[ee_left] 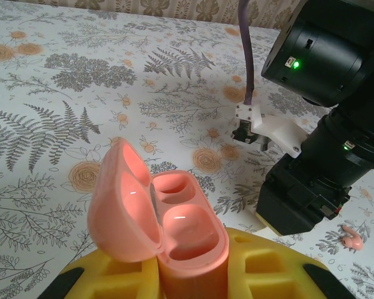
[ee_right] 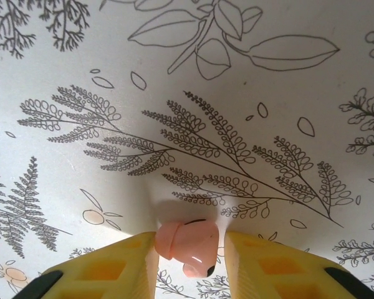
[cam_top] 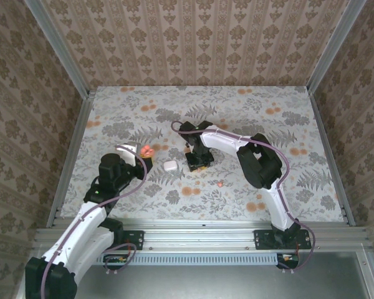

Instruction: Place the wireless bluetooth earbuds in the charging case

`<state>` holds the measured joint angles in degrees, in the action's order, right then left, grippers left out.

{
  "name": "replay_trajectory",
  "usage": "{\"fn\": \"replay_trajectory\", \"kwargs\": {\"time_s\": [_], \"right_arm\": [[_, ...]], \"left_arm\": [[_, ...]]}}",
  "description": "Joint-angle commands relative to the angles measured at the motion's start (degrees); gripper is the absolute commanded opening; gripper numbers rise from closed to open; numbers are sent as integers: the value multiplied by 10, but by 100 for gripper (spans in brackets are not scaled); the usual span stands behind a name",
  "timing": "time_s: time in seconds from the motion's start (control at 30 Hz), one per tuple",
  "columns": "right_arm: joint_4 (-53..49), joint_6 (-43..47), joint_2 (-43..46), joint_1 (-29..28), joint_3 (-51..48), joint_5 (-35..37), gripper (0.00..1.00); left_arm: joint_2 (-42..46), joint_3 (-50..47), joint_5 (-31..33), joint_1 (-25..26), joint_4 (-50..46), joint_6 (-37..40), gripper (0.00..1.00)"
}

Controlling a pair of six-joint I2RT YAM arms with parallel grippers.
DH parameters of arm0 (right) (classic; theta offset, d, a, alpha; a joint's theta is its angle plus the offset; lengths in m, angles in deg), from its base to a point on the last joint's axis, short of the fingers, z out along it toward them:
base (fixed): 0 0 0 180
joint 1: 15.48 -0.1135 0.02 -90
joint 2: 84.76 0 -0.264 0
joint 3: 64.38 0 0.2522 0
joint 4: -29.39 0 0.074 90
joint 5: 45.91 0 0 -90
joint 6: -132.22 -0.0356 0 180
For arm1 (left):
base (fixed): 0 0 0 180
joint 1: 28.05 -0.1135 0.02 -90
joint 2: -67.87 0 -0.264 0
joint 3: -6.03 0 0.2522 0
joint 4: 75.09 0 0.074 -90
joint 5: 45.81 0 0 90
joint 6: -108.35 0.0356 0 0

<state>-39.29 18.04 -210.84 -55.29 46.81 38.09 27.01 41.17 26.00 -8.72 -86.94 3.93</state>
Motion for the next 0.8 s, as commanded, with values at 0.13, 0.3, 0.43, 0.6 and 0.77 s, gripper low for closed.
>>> {"fn": "replay_trajectory", "kwargs": {"time_s": [0.13, 0.3, 0.43, 0.6, 0.77], "right_arm": [[34, 7, -6, -3, -4, 24, 29], [75, 4, 39, -3, -48, 31, 26], [146, -4, 94, -4, -113, 38, 24], [237, -8, 167, -4, -200, 37, 24], [354, 0, 250, -3, -296, 27, 24]], "left_arm": [[0, -4, -13, -6, -6, -9, 4], [-12, -12, -22, -6, 8, -10, 4], [-32, -43, -37, -6, 56, -11, 4], [-56, -75, -57, 5, 128, -9, 4], [-77, -88, -66, 32, 176, 23, 4]]}}
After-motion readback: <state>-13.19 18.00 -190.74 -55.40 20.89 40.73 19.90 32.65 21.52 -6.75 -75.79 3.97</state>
